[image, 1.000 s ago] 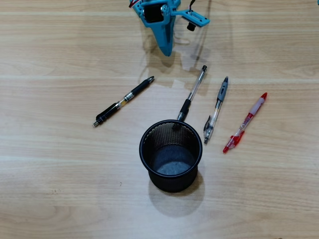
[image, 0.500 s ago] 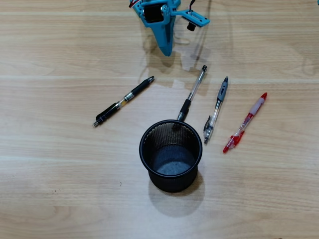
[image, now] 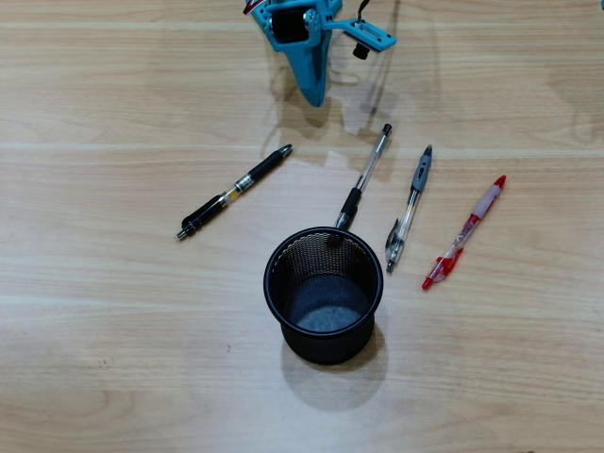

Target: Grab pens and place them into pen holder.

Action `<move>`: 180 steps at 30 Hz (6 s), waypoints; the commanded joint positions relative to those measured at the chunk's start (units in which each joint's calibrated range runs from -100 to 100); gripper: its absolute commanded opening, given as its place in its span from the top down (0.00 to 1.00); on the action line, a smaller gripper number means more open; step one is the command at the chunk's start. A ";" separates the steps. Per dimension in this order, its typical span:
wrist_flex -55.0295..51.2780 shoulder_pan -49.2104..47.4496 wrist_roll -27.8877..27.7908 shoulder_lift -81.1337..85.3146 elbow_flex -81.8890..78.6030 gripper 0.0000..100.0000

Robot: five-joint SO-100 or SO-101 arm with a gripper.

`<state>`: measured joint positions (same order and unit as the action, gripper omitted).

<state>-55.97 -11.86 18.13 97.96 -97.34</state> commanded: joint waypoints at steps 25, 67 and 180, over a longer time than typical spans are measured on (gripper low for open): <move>-26.21 0.92 0.54 -26.02 43.12 0.98; -42.65 6.28 62.57 -94.90 112.61 0.98; -31.12 14.27 46.06 -110.02 133.79 0.98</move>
<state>-91.52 5.28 64.00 -19.34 36.62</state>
